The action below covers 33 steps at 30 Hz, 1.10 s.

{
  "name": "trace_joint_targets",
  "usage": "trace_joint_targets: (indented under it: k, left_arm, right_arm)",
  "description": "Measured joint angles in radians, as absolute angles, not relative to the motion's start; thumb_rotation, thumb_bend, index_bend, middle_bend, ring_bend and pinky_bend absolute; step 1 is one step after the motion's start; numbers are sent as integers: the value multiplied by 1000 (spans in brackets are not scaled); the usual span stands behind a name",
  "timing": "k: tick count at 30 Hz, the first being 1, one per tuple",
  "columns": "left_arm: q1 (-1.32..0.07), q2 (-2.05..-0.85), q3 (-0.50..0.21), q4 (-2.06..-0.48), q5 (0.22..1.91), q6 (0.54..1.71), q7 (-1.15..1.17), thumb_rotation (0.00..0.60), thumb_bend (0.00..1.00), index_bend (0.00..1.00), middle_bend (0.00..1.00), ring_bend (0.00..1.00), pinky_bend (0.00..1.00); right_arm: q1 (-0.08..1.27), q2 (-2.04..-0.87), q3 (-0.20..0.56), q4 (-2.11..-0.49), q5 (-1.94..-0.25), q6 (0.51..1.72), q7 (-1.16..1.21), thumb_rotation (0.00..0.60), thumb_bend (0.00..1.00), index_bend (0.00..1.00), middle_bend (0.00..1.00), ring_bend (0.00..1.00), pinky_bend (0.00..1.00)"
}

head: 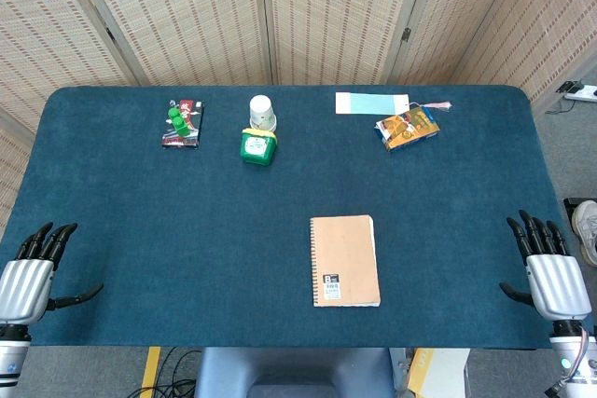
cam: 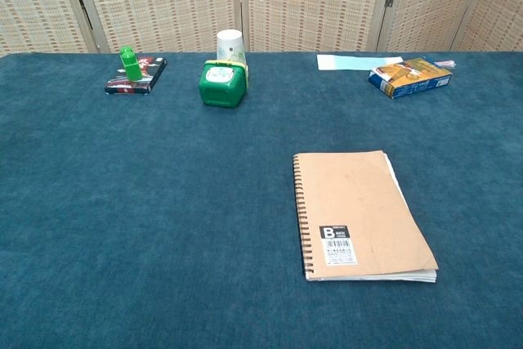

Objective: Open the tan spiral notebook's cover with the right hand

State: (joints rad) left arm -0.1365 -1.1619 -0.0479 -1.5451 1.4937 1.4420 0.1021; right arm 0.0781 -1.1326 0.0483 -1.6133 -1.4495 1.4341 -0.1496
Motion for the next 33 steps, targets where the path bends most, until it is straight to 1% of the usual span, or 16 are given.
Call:
trace_joint_targets:
  k: [4, 11, 16, 18, 20, 21, 25, 29, 33]
  left_arm:
    - [-134, -1158, -50, -1554, 1483, 1441, 104, 294, 72, 91, 164, 75, 174]
    - [-131, -1158, -50, -1568, 1490, 1458, 121, 298, 72, 91, 164, 75, 174]
    - [-134, -1157, -56, -1558, 1474, 1447, 103, 352, 72, 87, 164, 75, 174]
    - [-137, -1159, -62, -1547, 1460, 1439, 94, 362, 72, 84, 164, 75, 174]
    - [-140, -1160, -67, -1540, 1447, 1431, 88, 374, 72, 81, 164, 75, 174]
    - [-142, -1161, -70, -1537, 1439, 1424, 84, 377, 75, 80, 163, 75, 173]
    - [-147, -1152, -73, -1541, 1419, 1397, 56, 378, 107, 80, 157, 75, 174]
    - [-148, -1148, -79, -1543, 1413, 1399, 45, 378, 107, 80, 157, 75, 174]
    - [-149, -1143, -77, -1540, 1399, 1383, 37, 378, 107, 80, 156, 75, 174]
  right_arm:
    - [82, -1129, 52, -1614, -1439, 1422, -150, 600, 9, 0, 0, 0, 0]
    - [80, -1129, 38, -1615, -1469, 1429, -157, 600, 13, 0, 0, 0, 0]
    - [89, -1136, 24, -1600, -1523, 1428, -121, 600, 49, 0, 0, 0, 0]
    - [99, -1144, 8, -1580, -1572, 1422, -98, 600, 49, 0, 0, 0, 0]
    - [109, -1161, -4, -1545, -1618, 1420, -87, 600, 50, 2, 0, 0, 0]
    - [117, -1177, -12, -1514, -1647, 1419, -84, 600, 66, 17, 0, 0, 0]
    - [157, -1234, -42, -1422, -1750, 1409, -51, 600, 168, 109, 0, 0, 0]
    - [194, -1280, -55, -1384, -1820, 1415, -10, 600, 190, 120, 0, 0, 0]
    - [227, -1355, -63, -1291, -1876, 1435, 8, 600, 193, 144, 4, 0, 0]
